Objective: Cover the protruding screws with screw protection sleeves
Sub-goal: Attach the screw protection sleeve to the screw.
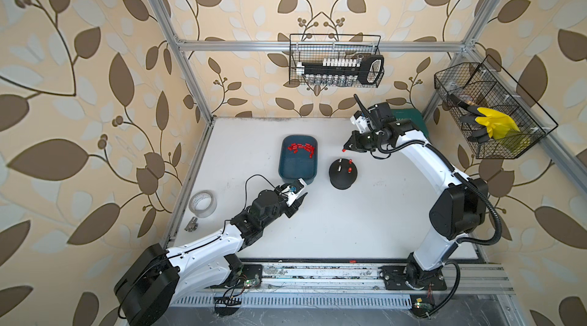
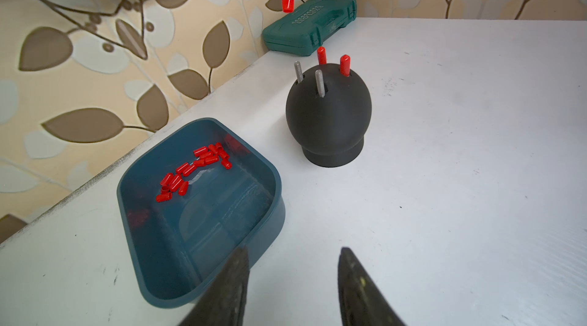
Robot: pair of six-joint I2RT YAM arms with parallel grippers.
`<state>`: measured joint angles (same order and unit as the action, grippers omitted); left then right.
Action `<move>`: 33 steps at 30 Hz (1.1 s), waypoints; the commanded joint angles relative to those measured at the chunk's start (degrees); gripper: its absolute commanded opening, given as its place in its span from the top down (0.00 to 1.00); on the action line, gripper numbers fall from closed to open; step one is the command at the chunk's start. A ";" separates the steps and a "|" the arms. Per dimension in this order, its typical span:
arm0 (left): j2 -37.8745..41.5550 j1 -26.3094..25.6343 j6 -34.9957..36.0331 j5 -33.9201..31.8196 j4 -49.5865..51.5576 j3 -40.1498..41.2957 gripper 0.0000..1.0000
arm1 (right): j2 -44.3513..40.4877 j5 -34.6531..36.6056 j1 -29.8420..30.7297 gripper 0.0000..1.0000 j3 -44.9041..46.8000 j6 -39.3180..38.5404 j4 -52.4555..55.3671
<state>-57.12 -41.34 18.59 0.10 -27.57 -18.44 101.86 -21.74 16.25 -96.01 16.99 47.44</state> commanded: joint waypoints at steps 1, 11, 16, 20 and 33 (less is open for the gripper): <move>0.52 -0.67 -1.37 -1.01 -2.44 -1.43 0.52 | 3.57 8.00 1.23 0.90 -3.33 -3.15 4.23; 0.17 -0.68 -1.53 -0.55 -2.15 -1.87 0.52 | 7.18 11.19 3.26 0.90 -3.99 -3.94 4.15; 0.17 -0.71 -1.50 -0.32 -2.10 -1.87 0.52 | 8.13 11.09 3.44 0.90 -4.30 -3.94 3.24; 0.08 -0.71 -1.46 -0.25 -1.90 -2.04 0.52 | 8.87 11.55 3.47 0.90 -4.40 -4.20 3.15; -0.27 -0.69 -1.36 -0.02 -1.64 -2.35 0.52 | 6.79 10.05 3.85 0.90 -5.32 -3.11 2.88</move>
<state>-57.49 -41.34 17.76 -0.14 -27.64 -18.79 110.10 -11.18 19.55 -99.15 13.89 49.80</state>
